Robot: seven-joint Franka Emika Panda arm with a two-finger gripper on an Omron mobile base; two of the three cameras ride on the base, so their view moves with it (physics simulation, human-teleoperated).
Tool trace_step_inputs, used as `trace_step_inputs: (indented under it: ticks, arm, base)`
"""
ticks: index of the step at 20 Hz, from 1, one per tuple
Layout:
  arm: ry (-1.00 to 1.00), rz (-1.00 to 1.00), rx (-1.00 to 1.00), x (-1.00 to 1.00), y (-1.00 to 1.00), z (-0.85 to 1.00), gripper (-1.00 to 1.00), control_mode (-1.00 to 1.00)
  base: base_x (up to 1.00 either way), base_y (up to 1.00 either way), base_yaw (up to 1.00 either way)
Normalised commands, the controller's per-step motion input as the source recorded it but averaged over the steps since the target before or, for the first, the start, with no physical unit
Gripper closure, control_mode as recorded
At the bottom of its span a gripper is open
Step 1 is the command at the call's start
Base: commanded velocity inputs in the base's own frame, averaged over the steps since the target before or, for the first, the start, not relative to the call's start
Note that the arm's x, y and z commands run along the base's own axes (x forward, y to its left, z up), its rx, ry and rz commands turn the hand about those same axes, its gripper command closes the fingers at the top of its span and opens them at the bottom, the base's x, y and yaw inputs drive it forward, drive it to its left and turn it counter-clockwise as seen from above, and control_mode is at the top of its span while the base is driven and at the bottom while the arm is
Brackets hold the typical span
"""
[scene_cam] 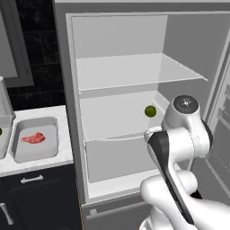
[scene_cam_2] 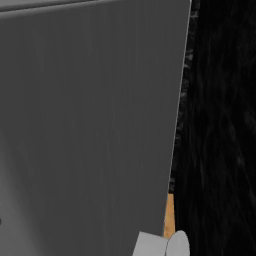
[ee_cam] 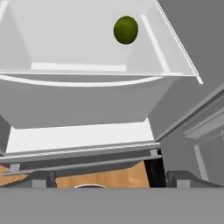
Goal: Place one lime and one steak in each tupperware on the nearby counter, to pack two identical lunches.
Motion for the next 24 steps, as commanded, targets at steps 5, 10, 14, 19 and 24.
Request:
trace_step_inputs:
  ticks: [5,10,14,19,24]
  arm:
    - [-0.04,0.0,0.11,0.61,-0.02,-0.14,-1.0,-1.0]
    - [-0.01,-0.04,0.23,0.48,-0.25,0.0,-1.0,-1.0]
    - [0.0,-0.08,0.06,0.44,-0.13,-0.03,-1.0,-1.0]
    - [-0.03,-0.03,0.0,0.5,-0.05,-0.12,-1.0,-1.0]
    - [-0.03,-0.01,0.0,0.63,-0.15,-0.24,-1.0,-1.0]
  base:
    - [0.0,0.0,0.0]
    - [0.0,0.0,0.0]
    - [0.0,0.0,0.0]
    - [0.0,0.0,0.0]
    - [0.0,0.0,0.0]
